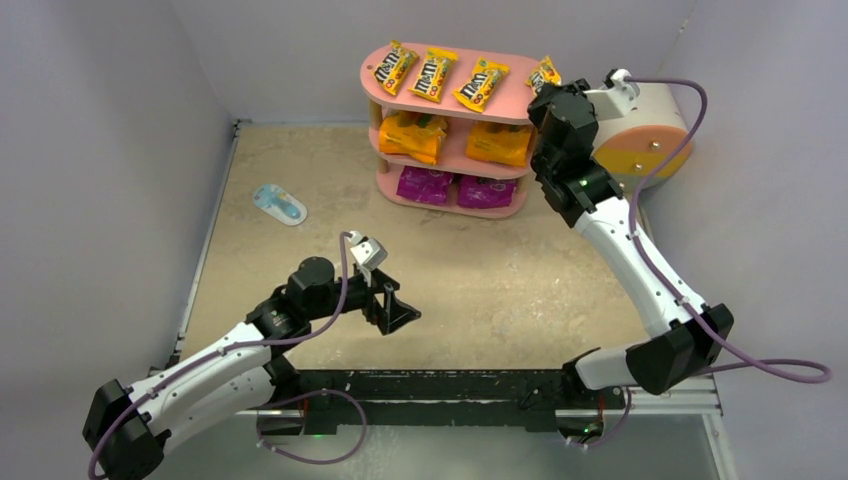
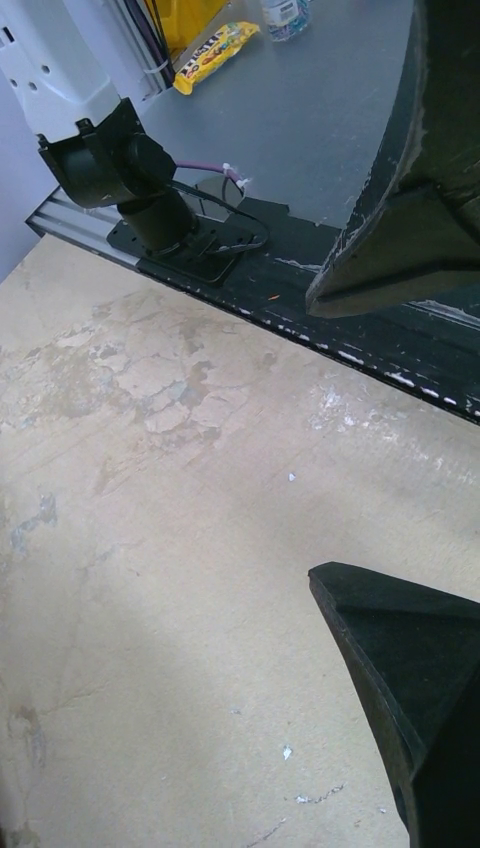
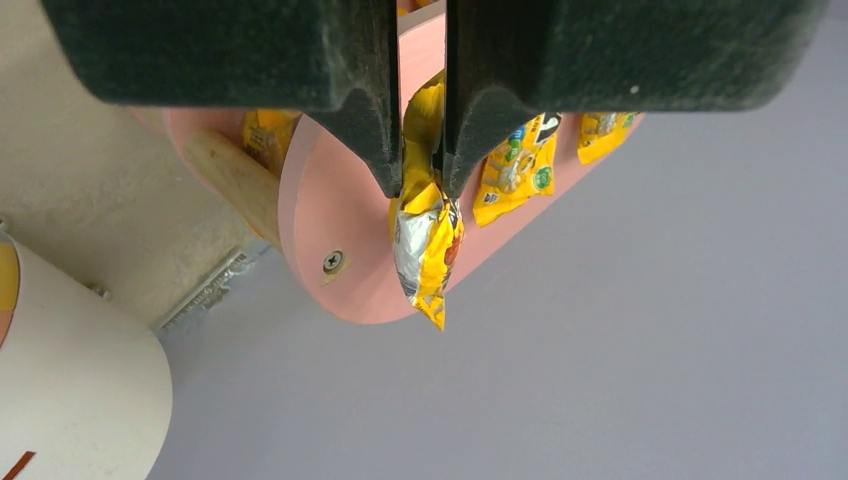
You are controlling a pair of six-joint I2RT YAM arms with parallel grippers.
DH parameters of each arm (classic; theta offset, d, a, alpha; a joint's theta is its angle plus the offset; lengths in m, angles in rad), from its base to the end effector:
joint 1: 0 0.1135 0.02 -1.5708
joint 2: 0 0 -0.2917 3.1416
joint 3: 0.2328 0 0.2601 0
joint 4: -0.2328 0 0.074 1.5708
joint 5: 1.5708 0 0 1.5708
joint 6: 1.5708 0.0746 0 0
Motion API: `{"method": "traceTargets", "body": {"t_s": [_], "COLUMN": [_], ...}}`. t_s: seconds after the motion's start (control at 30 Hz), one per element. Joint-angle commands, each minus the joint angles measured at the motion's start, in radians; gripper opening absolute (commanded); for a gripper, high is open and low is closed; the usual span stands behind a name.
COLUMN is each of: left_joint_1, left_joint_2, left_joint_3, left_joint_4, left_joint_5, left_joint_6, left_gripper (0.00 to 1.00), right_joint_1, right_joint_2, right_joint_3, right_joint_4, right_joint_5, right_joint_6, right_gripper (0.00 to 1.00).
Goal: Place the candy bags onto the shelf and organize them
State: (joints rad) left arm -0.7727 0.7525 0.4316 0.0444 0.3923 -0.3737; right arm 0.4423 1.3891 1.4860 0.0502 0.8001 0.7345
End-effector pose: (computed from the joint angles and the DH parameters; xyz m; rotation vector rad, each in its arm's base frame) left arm 0.1259 -0.1626 0.2510 0.6797 1.8705 -1.1352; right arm 0.3284 0.0963 0.5031 0.8381 1.2202 0.3876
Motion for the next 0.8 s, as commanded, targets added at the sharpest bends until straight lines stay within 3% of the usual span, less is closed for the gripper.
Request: {"method": "traceTargets", "body": {"t_s": [0.0,0.37,0.77], "left_joint_1": [0.003,0.003,0.003], "left_joint_2": [-0.008,0.057,0.074], "left_joint_3": [0.017,0.023,0.022], "left_joint_4": [0.012,0.012,0.020], "left_joint_5": [-0.014,-0.042,-0.041], "left_joint_6": [0.013,0.010,0.012], "left_gripper": [0.99,1.00,1.00], "right_joint_1": [0.001,0.001,0.003], "right_joint_2": [-0.012,-0.021,-0.032], "right_joint_3": [-0.005,-0.011,0.000], "right_joint_4": [0.025,-0.024,-0.084], "right_joint_5": [0.021,-0.080,-0.286], "right_joint_6": [0.026,0.008,-0.023], "right_gripper": [0.17,0.51,0.59]}}
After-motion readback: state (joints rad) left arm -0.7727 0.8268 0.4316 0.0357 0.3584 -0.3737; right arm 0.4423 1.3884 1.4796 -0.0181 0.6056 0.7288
